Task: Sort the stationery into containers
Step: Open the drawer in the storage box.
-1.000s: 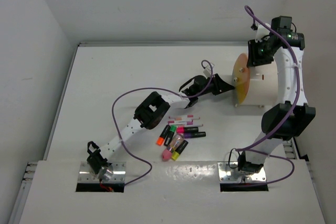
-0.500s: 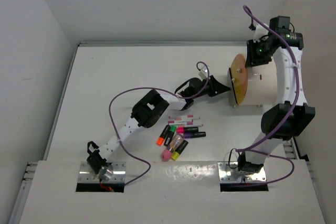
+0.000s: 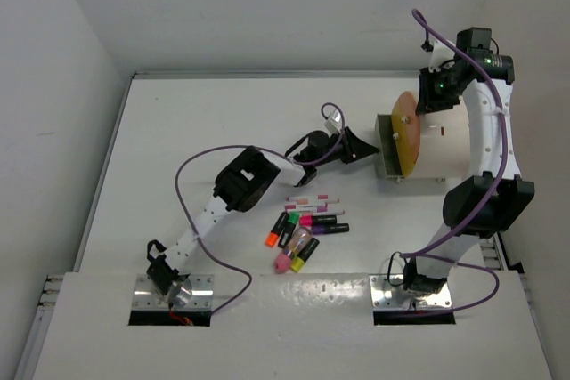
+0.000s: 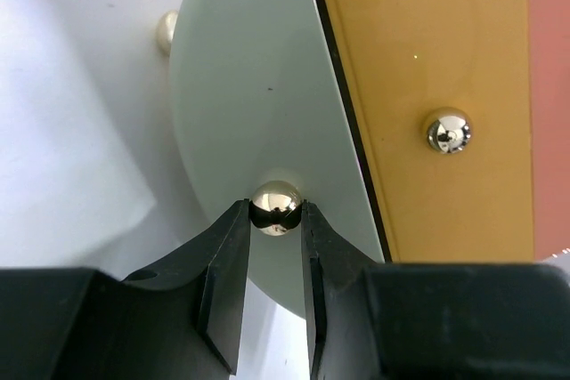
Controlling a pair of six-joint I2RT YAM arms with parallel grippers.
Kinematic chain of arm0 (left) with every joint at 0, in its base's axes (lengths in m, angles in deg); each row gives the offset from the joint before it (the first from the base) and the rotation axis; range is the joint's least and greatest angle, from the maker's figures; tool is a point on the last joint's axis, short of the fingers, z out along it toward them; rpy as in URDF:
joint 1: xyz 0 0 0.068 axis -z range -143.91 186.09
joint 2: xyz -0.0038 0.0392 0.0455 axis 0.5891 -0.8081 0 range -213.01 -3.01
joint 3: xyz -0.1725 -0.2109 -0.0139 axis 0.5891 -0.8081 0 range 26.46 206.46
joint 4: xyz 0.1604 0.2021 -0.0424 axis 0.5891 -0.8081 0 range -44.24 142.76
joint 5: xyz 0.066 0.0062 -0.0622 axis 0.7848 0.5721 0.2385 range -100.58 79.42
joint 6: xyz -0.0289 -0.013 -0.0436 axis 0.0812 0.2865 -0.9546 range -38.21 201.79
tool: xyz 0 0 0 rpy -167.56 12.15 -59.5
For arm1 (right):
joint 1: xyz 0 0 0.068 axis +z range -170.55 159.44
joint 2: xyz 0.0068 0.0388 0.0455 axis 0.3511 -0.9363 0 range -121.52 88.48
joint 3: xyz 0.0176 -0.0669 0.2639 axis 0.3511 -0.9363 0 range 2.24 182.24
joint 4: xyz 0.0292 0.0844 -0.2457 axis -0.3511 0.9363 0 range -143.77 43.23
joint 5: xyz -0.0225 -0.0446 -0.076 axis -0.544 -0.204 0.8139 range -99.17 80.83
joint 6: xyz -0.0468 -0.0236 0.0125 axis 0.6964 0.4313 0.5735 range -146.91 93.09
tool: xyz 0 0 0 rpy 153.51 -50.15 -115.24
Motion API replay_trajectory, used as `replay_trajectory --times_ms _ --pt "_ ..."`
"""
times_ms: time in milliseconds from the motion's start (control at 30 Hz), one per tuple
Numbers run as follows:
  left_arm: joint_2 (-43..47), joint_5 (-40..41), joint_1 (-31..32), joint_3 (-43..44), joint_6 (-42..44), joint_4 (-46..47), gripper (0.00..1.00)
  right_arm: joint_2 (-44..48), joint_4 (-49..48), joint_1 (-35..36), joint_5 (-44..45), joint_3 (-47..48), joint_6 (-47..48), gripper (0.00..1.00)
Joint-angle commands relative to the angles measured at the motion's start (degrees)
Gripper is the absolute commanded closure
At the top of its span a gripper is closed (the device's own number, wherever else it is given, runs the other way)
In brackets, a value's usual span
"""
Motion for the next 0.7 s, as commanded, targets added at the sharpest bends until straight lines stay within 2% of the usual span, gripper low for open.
replay_trajectory --times_ms 0,533,633,667 --pt "4.9 -0.6 -3.0 -3.8 0.9 3.7 1.0 -2.6 3.8 -0.2 1.8 -1.9 0.4 0.78" --pt "11.0 -3.2 -5.8 -14.8 2.4 6.1 0.99 -2.6 3.7 -0.2 1.9 -2.2 0.2 0.78" --pt "11.0 -3.6 -5.6 -15.5 1.8 6.3 0.64 -2.6 3.7 -0.2 2.0 -2.4 0.2 0.78" --pt "11.1 -3.7 -5.4 -15.7 1.7 6.3 0.4 -2.7 3.6 -0.2 1.9 -2.4 0.2 0.78"
